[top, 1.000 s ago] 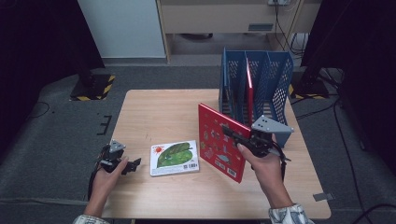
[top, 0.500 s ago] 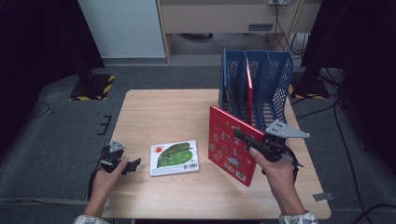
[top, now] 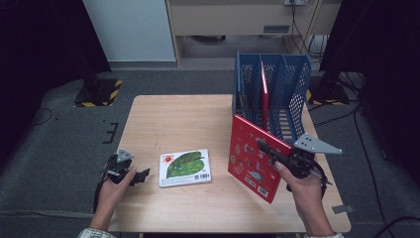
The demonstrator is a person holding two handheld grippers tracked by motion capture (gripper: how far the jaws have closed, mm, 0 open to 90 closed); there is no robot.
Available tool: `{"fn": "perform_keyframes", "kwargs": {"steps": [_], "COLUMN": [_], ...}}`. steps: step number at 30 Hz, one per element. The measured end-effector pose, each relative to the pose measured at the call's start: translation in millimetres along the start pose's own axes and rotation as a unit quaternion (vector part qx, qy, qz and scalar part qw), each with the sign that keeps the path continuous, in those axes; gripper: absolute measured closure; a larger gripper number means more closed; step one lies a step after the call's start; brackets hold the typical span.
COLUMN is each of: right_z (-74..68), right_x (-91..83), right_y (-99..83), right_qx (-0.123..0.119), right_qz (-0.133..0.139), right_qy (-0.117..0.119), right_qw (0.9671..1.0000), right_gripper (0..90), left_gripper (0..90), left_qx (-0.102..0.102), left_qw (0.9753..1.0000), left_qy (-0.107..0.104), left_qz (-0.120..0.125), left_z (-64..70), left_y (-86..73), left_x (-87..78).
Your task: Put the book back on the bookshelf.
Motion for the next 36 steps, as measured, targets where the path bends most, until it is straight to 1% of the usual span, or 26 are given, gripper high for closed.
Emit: {"fn": "perform_keyframes", "kwargs": {"steps": [11,16,24,28,36], "right_z": [11.7,15.7,20.4,23.6,26.3], "right_x": [-23.9,-31.0,-37.7,-37.7,-37.3], "right_y": [6.5,11.9,30.0,41.7,63.8], "right_qx": [0.005,0.009,0.017,0.016,0.022], "right_qz": [0.006,0.007,0.016,0.019,0.027], "right_qy": [-0.022,-0.034,-0.043,-0.05,-0.058], "right_qw": [0.9997,0.9994,0.9988,0.9984,0.9977], "right_gripper": [79.8,79.8,79.7,79.8,79.8], "left_gripper": [5.0,5.0,5.0,4.9,4.9], "left_qx": [0.0,0.0,0.0,0.0,0.0], "left_qw": [1.0,1.0,1.0,1.0,1.0], "left_qy": [0.0,0.0,0.0,0.0,0.0], "left_qz": [-0.001,-0.001,-0.001,-0.002,-0.002], "left_z": [0.3,0.5,0.9,1.1,0.7], "left_y": [-0.3,-0.4,-0.5,-0.6,-0.6], "left_x": [0.2,0.5,0.4,0.5,0.8]}}
Point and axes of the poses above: each handheld gripper's, and its own axes: x roughly forward along the jaws, y roughly out of its top, z roughly to its right, the point moved 5 cm from there along x, roughly forward along the jaws, and after that the axes turned 1 degree about -z, right-handed, at the moved point
